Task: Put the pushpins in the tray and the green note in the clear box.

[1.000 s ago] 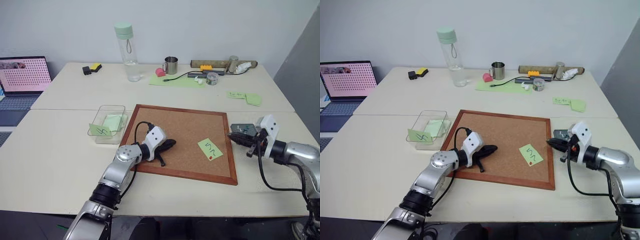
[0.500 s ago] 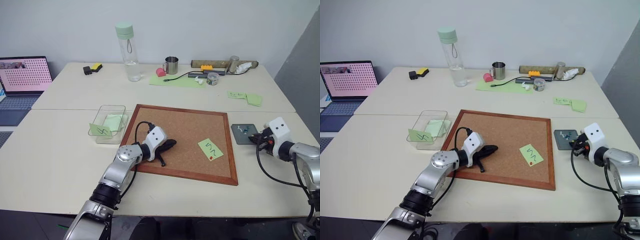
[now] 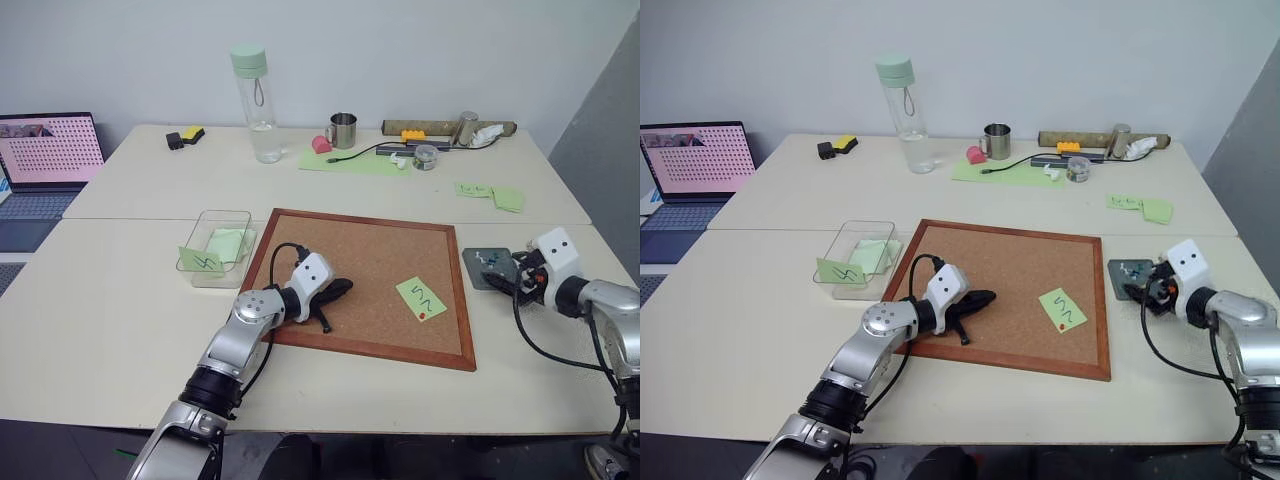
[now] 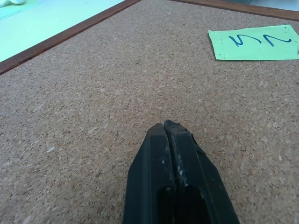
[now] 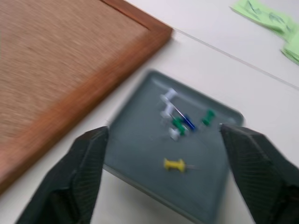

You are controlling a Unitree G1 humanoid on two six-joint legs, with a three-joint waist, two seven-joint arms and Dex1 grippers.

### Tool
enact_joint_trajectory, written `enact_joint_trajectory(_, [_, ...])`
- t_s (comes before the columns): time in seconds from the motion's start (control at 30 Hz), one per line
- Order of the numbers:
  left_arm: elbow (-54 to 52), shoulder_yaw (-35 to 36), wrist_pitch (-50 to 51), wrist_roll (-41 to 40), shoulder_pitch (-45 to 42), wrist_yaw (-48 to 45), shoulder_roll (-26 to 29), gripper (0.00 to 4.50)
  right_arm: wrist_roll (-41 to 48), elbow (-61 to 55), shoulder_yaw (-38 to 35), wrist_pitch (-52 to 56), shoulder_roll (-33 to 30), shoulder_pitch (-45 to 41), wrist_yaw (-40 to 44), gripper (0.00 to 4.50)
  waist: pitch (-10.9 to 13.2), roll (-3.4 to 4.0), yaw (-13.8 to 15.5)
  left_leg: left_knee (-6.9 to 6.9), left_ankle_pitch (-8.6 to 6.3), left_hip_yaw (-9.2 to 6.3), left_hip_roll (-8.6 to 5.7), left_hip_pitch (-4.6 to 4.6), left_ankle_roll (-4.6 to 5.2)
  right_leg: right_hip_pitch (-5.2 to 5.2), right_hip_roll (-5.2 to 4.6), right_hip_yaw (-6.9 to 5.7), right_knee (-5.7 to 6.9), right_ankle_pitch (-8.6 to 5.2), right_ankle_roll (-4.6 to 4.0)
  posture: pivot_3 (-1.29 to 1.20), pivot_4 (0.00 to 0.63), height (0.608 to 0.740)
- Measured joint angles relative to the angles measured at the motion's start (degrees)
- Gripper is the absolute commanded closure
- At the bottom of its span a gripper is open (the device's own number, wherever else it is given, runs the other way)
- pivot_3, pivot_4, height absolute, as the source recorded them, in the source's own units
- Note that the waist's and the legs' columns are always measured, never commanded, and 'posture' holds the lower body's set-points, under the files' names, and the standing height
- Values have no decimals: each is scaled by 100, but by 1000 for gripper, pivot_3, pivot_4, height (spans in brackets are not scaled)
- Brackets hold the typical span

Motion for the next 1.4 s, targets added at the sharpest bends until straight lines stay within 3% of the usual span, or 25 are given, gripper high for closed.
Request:
enact_joint_trajectory(0.33, [6, 0, -12, 4, 3, 5, 5, 4500, 508, -1944, 736, 115, -149, 793, 1156, 554, 1, -4, 4, 0, 0, -8, 0, 0, 0, 4, 0, -4, -5, -3, 5, 0, 150, 740])
enact_joint_trajectory(0.6, [-3, -8, -33, 12, 35, 15, -3, 4500, 277, -1736, 1185, -71, 234, 730, 1056, 554, 3, -7, 16, -1, 0, -10, 0, 0, 0, 5, -1, -7, -13, -3, 5, 0, 150, 740])
enact_joint_trajectory(1.0, [-26, -9, -33, 16, 51, 14, 3, 4500, 124, -1074, 1201, -669, 548, 732, 955, 2803, 2, -6, 19, -5, 0, -13, 0, -1, 0, 7, 0, -10, -23, -2, 4, 0, 150, 740])
enact_joint_trajectory(1.23, [-26, -9, -33, 16, 38, 2, 3, 4500, 104, -1002, 1202, -727, 682, 764, 926, 4355, 2, -5, 19, -7, 0, -17, 1, -1, 0, 12, 0, -13, -35, -1, 5, 0, 150, 740])
enact_joint_trajectory(1.4, [-25, -11, -32, 16, 38, 2, 2, 4500, 129, -1020, 1199, -697, 690, 781, 946, 4498, 2, -5, 19, -8, -1, -19, 1, -1, 0, 16, 0, -15, -41, 0, 6, 0, 150, 740])
